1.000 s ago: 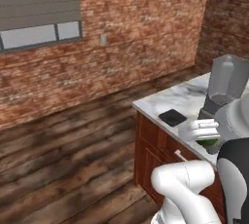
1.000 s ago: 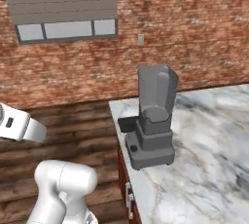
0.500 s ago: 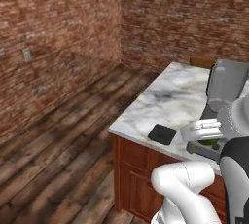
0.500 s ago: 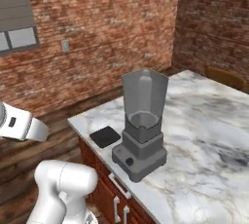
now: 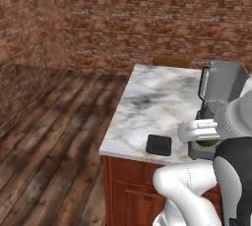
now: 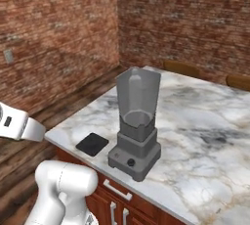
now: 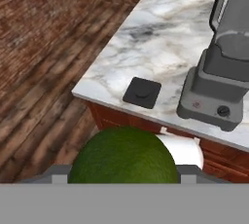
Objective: Grab the onion and lime from the fridge, place them in the blender, close the lid, and turn on the blender to create a marinade.
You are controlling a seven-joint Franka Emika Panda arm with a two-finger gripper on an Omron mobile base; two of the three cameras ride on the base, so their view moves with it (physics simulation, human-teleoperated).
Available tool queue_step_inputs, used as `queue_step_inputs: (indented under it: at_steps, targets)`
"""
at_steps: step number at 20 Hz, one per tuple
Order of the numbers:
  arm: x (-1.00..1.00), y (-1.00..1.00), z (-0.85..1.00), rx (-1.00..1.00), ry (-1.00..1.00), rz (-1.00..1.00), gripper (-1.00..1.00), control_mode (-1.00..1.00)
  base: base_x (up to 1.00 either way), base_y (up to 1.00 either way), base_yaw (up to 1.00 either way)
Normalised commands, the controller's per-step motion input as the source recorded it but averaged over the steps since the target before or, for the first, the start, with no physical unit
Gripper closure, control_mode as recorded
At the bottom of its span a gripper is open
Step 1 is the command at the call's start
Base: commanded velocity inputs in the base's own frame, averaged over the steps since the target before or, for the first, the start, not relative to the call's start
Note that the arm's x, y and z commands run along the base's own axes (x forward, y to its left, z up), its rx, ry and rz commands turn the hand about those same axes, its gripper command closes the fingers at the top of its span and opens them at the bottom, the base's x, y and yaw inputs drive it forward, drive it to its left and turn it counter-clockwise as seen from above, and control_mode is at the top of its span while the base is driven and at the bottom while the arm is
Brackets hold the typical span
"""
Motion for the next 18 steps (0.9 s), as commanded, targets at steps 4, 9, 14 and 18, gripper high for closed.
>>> queue_step_inputs:
  at_steps: [4, 9, 14, 18]
  targets:
    - [0.13, -0.15, 0.03, 0.00, 0.00, -0.16, 1.00, -1.00, 0.03, -0.19, -0.17]
    - [0.54, -0.35, 0.27, 0.01, 0.00, -0.29, 1.00, -1.00, 0.00, 0.00, 0.00]
    - [0.63, -0.60, 0.29, 0.07, 0.08, -0.26, 1.00, -1.00, 0.00, 0.00, 0.00]
    - [0.63, -0.82, 0.42, 0.13, 0.11, -0.19, 1.00, -1.00, 0.00, 0.00, 0.00]
